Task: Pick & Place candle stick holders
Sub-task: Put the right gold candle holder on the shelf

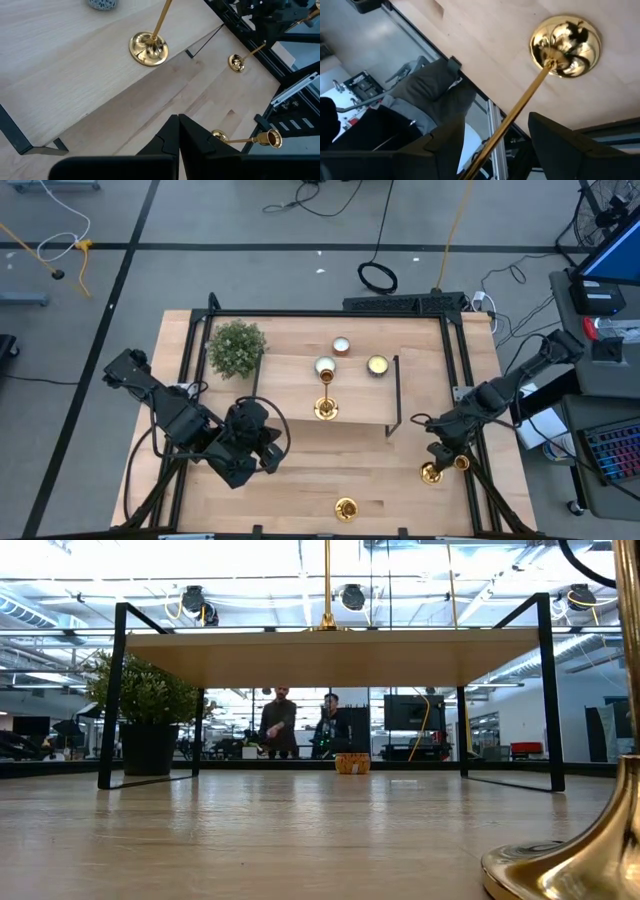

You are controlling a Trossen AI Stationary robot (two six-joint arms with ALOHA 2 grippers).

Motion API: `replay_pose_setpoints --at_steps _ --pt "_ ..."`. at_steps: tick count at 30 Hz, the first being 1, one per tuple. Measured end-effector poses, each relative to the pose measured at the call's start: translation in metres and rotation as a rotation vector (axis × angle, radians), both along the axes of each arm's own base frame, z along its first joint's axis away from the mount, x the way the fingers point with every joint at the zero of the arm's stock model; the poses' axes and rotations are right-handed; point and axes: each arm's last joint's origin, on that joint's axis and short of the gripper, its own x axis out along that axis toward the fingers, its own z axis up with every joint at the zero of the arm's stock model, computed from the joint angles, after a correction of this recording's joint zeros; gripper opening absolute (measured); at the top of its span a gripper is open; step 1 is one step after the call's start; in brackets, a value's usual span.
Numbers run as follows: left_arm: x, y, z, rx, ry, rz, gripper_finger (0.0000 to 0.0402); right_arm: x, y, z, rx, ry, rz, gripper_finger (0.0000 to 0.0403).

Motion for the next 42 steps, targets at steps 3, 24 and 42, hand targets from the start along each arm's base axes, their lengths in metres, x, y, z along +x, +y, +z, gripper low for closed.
replay_pose_setpoints --at_steps 3,24,42 --pt "0.000 0.000 0.000 0.001 -0.003 0.004 0.0006 0.001 0.000 0.000 -0.012 -0.014 -0.015 0.0216" --pt "0.001 0.000 0.000 -0.008 -0.012 0.008 0.0005 0.002 0.001 0.000 -0.069 -0.077 -0.061 0.0203" --pt "0.001 0.000 0.001 -0.011 -0.015 0.010 0.0014 0.023 -0.028 0.013 -0.342 -0.467 -0.317 0.0203"
